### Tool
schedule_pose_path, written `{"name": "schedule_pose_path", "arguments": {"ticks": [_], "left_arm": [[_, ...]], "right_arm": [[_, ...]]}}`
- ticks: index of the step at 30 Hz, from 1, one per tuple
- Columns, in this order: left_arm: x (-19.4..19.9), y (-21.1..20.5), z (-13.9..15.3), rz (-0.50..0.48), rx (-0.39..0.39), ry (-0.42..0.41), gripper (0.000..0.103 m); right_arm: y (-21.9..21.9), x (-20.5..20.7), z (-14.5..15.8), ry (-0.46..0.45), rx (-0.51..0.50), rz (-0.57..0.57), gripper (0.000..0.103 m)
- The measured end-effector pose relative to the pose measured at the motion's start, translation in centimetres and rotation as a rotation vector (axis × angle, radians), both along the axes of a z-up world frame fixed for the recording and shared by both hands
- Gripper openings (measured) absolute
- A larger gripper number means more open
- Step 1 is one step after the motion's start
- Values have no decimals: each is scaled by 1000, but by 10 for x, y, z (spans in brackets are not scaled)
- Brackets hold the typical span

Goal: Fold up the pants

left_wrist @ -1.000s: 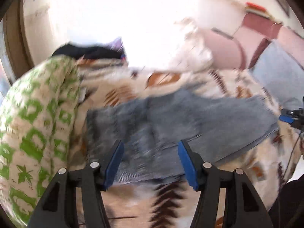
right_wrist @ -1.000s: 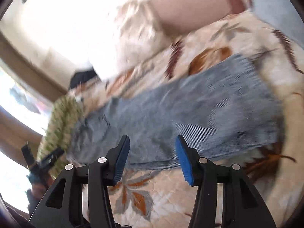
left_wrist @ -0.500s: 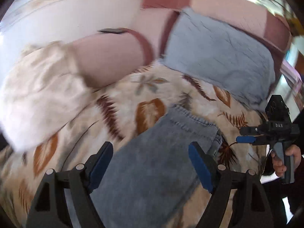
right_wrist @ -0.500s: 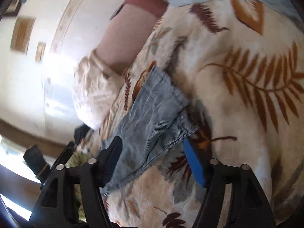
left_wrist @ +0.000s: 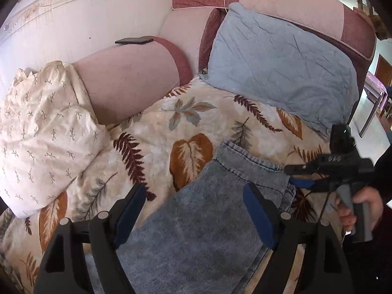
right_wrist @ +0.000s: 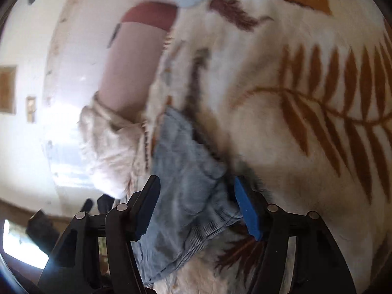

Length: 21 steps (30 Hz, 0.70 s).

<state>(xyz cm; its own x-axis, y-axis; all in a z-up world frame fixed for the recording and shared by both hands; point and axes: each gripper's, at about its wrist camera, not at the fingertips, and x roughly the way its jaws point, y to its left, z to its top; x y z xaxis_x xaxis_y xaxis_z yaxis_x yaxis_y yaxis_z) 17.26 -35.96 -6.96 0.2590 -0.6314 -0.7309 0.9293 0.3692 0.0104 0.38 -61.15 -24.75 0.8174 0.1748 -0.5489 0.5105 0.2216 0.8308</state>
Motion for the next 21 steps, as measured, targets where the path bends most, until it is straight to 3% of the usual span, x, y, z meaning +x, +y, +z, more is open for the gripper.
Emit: {"name": "schedule_pose_path", "arguments": {"ticks": [4,8,17,21], "left_arm": [[4,-5,0,-2,-2,8,83],[6,-8,-5,-3,0,15,83],[8,-19,-12,-16,26,12,83],[7,-29,-17,-23,33,26,83]], "right_arm": [[-3,11,-1,-5,-57,-10,49],[-2,16,1,9,-99,7,19],[29,-11,30,-50,-165,37,16],[26,-14,6,0,-124,24,16]]}}
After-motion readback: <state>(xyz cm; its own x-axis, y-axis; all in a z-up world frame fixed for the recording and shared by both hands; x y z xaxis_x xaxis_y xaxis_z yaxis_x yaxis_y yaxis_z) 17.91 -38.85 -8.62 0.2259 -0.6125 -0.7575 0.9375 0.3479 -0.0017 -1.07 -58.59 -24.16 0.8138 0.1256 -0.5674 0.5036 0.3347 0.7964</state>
